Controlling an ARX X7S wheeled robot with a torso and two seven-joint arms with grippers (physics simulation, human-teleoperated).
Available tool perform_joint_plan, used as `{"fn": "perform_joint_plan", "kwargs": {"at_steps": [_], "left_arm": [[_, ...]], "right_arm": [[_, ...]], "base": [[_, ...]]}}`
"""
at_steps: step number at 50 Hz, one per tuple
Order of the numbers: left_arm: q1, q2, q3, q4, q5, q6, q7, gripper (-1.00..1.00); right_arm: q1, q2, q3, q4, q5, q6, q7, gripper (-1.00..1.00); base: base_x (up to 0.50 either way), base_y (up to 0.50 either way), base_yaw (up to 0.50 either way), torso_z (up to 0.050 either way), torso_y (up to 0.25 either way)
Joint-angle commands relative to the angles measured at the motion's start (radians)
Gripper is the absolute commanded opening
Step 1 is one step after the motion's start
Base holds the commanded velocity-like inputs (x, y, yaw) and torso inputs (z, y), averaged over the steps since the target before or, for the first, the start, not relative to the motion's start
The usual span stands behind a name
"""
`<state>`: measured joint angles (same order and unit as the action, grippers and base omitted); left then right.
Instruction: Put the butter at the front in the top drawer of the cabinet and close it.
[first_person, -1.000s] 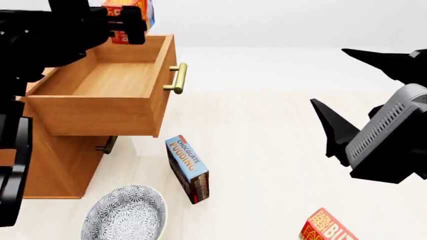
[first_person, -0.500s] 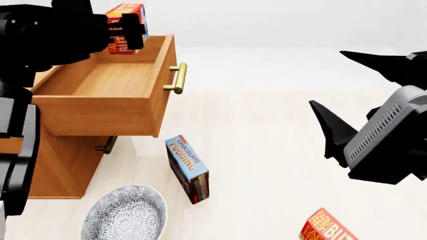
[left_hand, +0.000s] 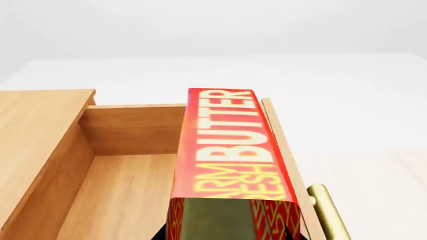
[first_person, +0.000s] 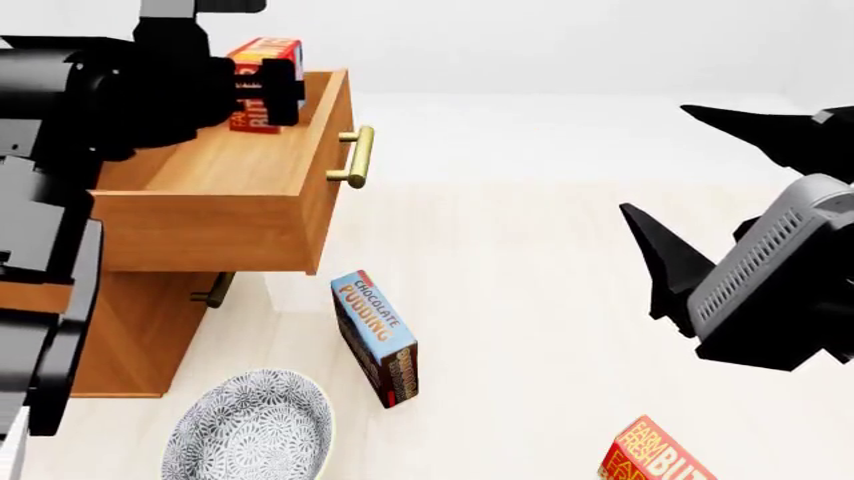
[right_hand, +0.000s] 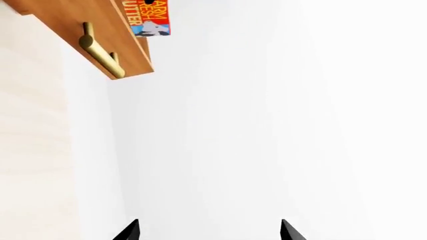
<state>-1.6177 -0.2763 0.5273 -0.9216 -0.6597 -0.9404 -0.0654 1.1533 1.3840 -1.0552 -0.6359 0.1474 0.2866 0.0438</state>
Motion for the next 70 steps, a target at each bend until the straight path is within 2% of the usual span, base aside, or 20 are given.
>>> {"fn": "perform_joint_plan", "kwargs": {"at_steps": [1,7,21,37,46,63,64,70], "left_arm": [[-0.002,-0.002,-0.013,0.024,0.016,-0.001,-0.008,-1.0],[0.003,-0.004,-0.012,0.01,0.019,0.008,-0.008,-1.0],[0.031,-0.009,-0.015,0.022,0.013,0.006,-0.015,-1.0],[0.075,-0.017,-0.013,0.049,0.005,-0.007,-0.024,-1.0],[0.093,-0.021,-0.011,0.064,0.002,-0.014,-0.027,-1.0],[0.103,-0.022,-0.009,0.079,-0.006,-0.025,-0.026,-1.0],[0.103,-0.022,-0.011,0.08,-0.008,-0.027,-0.024,1.0],[0.099,-0.02,-0.013,0.082,-0.013,-0.031,-0.022,1.0]], "right_arm": [[-0.002,-0.015,0.001,0.004,-0.005,0.011,-0.001,1.0],[0.0,-0.027,0.002,0.006,-0.009,0.019,-0.006,1.0],[-0.009,0.021,0.011,-0.012,0.012,-0.005,0.005,1.0],[-0.007,-0.012,0.01,-0.004,-0.004,0.018,-0.005,1.0],[-0.014,0.019,0.015,-0.016,0.008,0.002,0.003,1.0],[-0.018,0.007,0.016,-0.014,0.001,0.013,0.002,1.0],[-0.018,0.005,0.016,-0.013,0.0,0.014,0.002,1.0],[-0.021,-0.001,0.015,-0.011,-0.003,0.017,0.003,1.0]], "base": [[0.0,0.0,0.0,0.0,0.0],[0.0,0.0,0.0,0.0,0.002],[0.0,0.0,0.0,0.001,0.001],[0.0,0.0,0.0,0.0,0.001],[0.0,0.0,0.0,0.001,0.001],[0.0,0.0,0.0,0.0,0.0],[0.0,0.0,0.0,0.0,0.0],[0.0,0.0,0.0,0.0,0.0]]}}
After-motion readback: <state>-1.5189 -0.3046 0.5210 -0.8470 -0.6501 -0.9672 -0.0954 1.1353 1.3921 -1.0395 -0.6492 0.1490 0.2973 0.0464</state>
